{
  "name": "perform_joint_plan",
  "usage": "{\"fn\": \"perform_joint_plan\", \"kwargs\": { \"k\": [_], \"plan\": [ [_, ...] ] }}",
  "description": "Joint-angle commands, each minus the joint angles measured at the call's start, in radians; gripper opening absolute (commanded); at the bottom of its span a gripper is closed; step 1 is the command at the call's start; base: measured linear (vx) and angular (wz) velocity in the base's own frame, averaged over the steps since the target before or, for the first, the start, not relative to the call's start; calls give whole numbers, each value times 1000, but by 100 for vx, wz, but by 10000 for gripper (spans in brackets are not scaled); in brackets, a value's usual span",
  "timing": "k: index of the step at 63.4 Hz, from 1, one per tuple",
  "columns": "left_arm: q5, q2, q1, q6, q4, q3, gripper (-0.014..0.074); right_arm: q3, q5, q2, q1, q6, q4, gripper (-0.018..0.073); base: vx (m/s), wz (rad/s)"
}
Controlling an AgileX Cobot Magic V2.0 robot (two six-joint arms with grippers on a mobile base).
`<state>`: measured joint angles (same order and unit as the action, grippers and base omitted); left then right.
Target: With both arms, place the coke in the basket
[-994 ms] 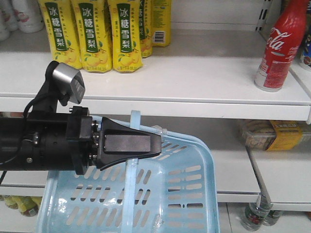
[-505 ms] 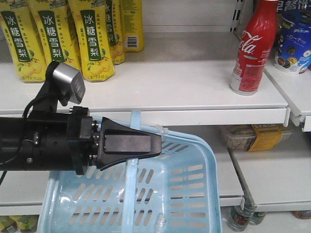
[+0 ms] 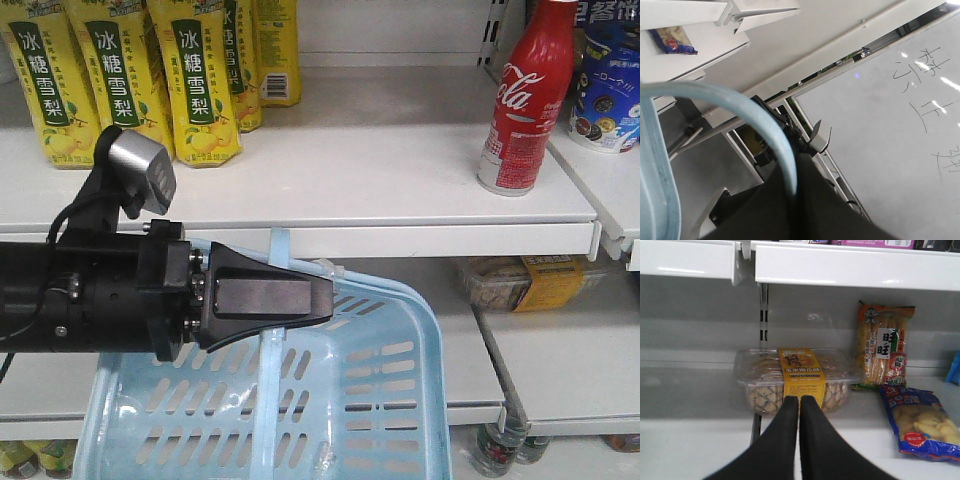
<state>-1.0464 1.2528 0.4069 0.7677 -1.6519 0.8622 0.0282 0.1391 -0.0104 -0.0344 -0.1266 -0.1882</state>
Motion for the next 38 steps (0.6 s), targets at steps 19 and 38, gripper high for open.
{"fn": "perform_joint_plan", "kwargs": {
  "k": [19, 38],
  "plan": [
    [-33, -26, 6, 8, -128, 28, -6, 9, -72, -18, -4, 9, -7, -2, 0, 0],
    [-33, -26, 6, 8, -128, 28, -6, 9, -267, -18, -4, -217, 261, -2, 0, 0]
  ]
}}
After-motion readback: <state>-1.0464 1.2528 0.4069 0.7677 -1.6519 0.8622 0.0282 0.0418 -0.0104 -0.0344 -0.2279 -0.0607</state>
